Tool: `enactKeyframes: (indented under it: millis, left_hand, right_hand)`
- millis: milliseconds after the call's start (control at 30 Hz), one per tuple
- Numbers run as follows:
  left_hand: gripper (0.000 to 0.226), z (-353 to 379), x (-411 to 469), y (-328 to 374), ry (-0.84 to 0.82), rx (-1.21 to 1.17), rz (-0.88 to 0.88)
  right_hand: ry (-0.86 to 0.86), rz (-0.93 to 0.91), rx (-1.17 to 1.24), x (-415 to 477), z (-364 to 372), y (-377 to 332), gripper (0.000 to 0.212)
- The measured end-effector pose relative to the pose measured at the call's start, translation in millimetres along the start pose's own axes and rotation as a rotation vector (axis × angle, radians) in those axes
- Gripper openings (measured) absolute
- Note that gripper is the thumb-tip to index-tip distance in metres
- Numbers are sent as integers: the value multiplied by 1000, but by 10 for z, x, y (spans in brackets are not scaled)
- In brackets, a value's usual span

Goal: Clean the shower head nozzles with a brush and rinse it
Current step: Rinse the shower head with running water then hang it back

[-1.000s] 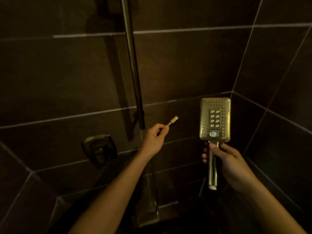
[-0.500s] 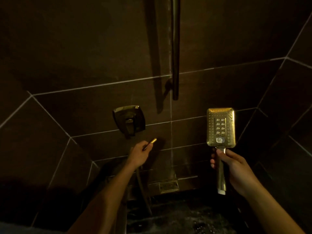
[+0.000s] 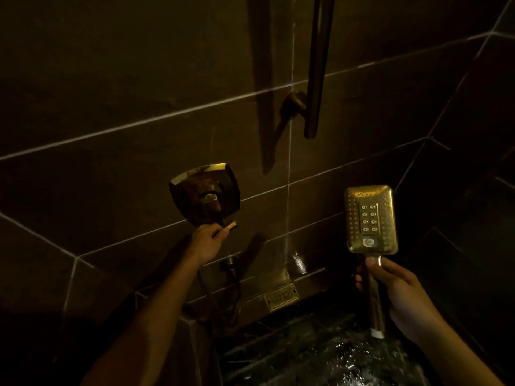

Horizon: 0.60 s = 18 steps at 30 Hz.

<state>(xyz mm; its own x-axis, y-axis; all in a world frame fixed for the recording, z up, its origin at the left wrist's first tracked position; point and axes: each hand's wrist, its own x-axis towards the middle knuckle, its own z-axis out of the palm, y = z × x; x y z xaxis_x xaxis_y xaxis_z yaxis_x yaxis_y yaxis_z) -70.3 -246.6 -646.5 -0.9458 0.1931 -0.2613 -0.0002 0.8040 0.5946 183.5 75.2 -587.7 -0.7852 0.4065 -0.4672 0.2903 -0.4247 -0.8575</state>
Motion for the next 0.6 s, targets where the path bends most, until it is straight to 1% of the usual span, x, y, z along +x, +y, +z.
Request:
enactKeyframes:
  millis: [167,300,400,600]
  left_hand:
    - [33,-26,107,32,-32,43,23]
    - [31,-86,82,69,-11,43,-6]
    - [30,-124,31,70,-24,48,-31]
    - [32,-174,-44,106,-48,41,-28]
  right_hand:
    - [68,-9,42,-86,67,187,19]
    - [63,18,58,-98,73,279,21]
    - [45,37,80,-100,80,315,21]
    - [29,52,116,-93,91,340,19]
